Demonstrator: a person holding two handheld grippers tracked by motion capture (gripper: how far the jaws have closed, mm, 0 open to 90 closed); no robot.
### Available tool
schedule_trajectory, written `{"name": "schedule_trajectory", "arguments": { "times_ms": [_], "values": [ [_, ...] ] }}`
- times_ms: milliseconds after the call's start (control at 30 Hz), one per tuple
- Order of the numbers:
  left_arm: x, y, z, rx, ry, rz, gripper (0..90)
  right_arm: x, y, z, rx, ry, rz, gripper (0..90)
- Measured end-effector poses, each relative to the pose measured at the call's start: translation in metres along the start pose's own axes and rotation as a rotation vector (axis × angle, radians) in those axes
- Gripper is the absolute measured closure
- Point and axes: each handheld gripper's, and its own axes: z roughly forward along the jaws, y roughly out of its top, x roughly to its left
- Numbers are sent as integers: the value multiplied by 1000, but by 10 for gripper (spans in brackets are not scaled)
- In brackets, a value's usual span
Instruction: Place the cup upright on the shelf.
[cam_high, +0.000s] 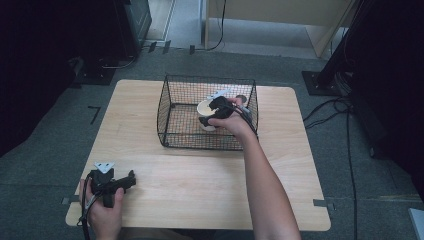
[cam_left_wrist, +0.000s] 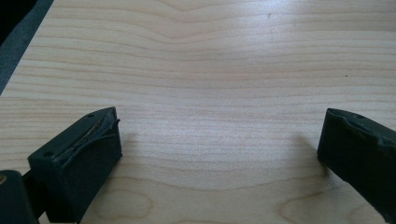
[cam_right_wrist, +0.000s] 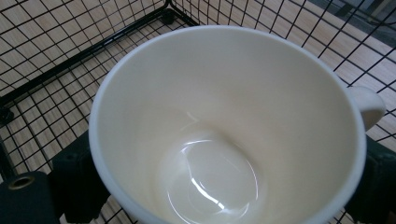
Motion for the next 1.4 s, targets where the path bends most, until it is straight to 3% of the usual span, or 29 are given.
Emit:
{"name": "schedule_trajectory", "arguments": {
  "times_ms": [133, 267, 433, 567, 633, 700, 767, 1100, 1233, 1400],
  "values": [
    [0, 0, 0, 1, 0, 0, 0, 2, -1, 1, 30, 8, -8, 82],
    [0, 0, 0, 0, 0, 0, 0, 2, 0, 1, 42, -11, 45, 82],
    [0, 0, 0, 1, 0, 1, 0, 4, 2, 2, 45, -32, 72, 80],
    [0, 0, 0, 1, 0, 0, 0, 3, 2, 1, 48, -51, 53, 79],
    [0, 0, 0, 1, 0, 0, 0, 6, 2, -1, 51, -84, 33, 35],
    [0, 0, 0, 1, 0, 0, 0, 9, 3, -5, 40, -122, 7, 0],
    [0, 0, 0, 1, 0, 0, 0, 9, 5, -8, 26, -126, 30, 0],
    [0, 0, 0, 1, 0, 1, 0, 6, 16, -28, -108, -99, 60, 0],
    [0, 0, 0, 2, -1, 1, 0, 15, 25, -38, -128, -106, 8, 0],
    [0, 0, 0, 3, -1, 1, 0, 22, 33, -52, -144, -83, -11, 0]
  ]
}}
